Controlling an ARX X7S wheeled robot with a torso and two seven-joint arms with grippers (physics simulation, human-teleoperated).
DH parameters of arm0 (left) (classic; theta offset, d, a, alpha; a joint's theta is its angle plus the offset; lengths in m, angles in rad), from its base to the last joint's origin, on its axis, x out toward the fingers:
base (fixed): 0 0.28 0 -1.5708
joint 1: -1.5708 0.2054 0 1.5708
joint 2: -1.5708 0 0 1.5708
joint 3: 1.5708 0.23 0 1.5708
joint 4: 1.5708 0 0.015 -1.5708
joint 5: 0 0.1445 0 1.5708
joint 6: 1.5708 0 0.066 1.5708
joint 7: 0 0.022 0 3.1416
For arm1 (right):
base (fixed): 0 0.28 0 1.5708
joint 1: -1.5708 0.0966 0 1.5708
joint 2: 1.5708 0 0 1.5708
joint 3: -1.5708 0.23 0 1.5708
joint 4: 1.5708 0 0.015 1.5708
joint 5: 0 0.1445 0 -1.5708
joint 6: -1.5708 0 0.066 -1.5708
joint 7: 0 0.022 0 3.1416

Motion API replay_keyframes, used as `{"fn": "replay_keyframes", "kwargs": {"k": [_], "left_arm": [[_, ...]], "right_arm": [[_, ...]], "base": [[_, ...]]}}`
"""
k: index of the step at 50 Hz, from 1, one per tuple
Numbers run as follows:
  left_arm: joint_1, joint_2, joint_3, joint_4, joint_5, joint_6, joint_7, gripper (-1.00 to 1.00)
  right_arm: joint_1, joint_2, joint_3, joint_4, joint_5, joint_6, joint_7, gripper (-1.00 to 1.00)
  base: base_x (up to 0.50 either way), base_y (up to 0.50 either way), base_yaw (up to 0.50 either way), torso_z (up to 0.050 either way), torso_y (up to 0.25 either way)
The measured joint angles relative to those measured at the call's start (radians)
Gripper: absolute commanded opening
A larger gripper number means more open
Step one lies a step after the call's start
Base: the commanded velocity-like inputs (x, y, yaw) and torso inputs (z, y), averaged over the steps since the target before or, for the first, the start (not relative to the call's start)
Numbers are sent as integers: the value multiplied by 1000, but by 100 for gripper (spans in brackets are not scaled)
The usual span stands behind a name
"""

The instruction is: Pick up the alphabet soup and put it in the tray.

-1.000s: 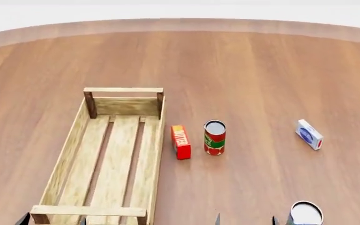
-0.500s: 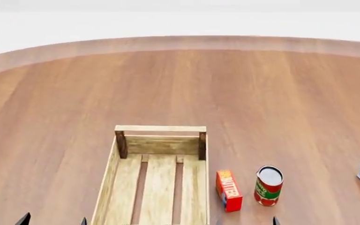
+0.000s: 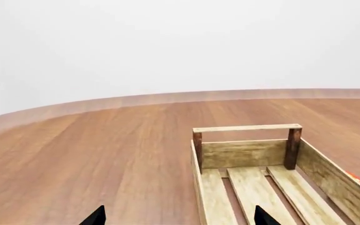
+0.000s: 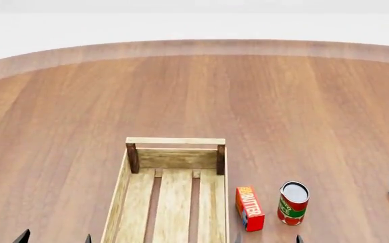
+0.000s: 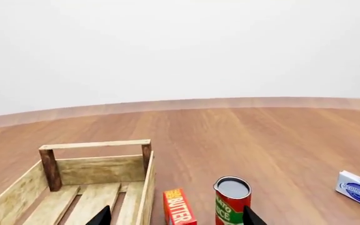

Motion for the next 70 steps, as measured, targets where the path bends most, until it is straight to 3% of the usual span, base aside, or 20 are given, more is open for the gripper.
{"fn": "replay_keyframes", "kwargs": {"k": [23,46,70], "left_arm": [[-3,-16,13,2,-19,2,-19,100],[-8,-30,26,-5,-33,6,-35,100],[-9,-41,44,-8,-37,11,-53,100]], "right_arm": [[-69,-16,142,-172,150,188,202,100],[-255,-52,320,-265,270,101,357,100],[-310,-21,405,-181,336,5,379,100]], "base": [[0,0,0,0,0],[0,0,0,0,0],[0,0,0,0,0]]}}
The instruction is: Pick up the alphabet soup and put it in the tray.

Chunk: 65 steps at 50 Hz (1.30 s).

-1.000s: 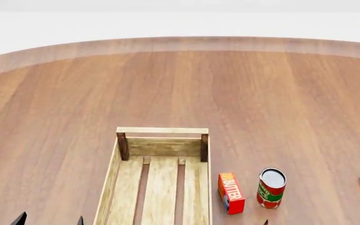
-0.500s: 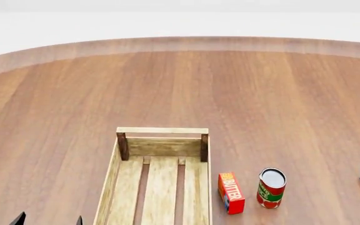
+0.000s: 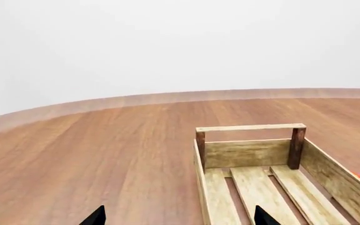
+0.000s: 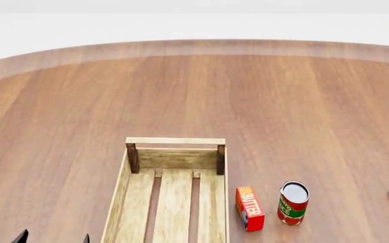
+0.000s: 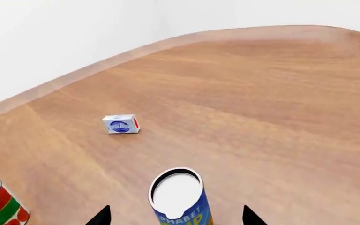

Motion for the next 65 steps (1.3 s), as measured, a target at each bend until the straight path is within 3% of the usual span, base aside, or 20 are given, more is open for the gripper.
{"fn": "replay_keyframes", "kwargs": {"k": [65], "left_arm": [[-6,-28,36,-1,-25,6,-35,100]], "right_arm": [[225,126,-45,283,35,165,29,100]], "base": [[0,0,0,0,0]]}}
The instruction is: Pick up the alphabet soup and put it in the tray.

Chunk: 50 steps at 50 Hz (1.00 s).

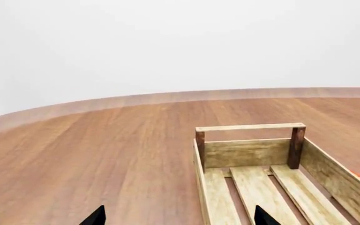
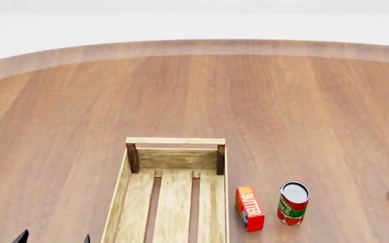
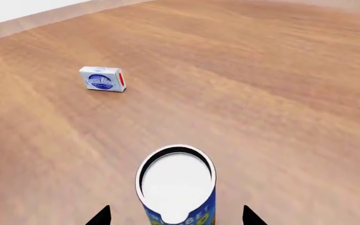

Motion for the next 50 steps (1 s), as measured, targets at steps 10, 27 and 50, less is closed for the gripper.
{"fn": "replay_keyframes", "kwargs": {"k": [10,27,50], "left_arm": [[-3,-3,5,-3,-4,1,-4,100],[-6,-9,13,-6,-11,2,-10,100],[-8,-16,26,-6,-16,3,-21,100]], "right_arm": [[26,9,-7,30,1,10,2,100],[79,21,-11,128,-4,2,-9,100],[144,41,-17,244,-16,-12,-23,100]], "base": [[0,0,0,0,0],[0,0,0,0,0],[0,0,0,0,0]]}}
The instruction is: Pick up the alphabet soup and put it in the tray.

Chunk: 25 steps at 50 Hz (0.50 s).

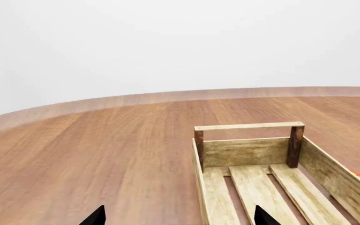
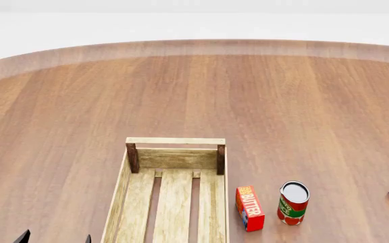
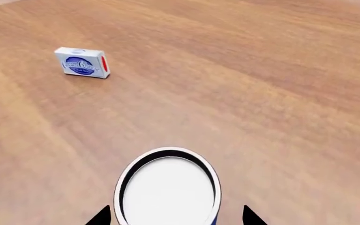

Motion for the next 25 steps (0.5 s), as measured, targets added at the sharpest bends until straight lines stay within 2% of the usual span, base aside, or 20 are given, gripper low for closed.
{"fn": "replay_keyframes", "kwargs": {"k": [20,21,25], "left_arm": [[-4,-6,9,-5,-7,2,-7,100],[-4,-6,9,-5,-7,2,-7,100],[-4,-7,11,-5,-9,3,-9,100]], "right_arm": [[30,12,-9,40,-9,8,7,100],[30,12,-10,41,-10,8,8,-100],[33,14,-14,42,-13,4,8,-100]], "base": [[0,0,0,0,0],[0,0,0,0,0],[0,0,0,0,0]]}}
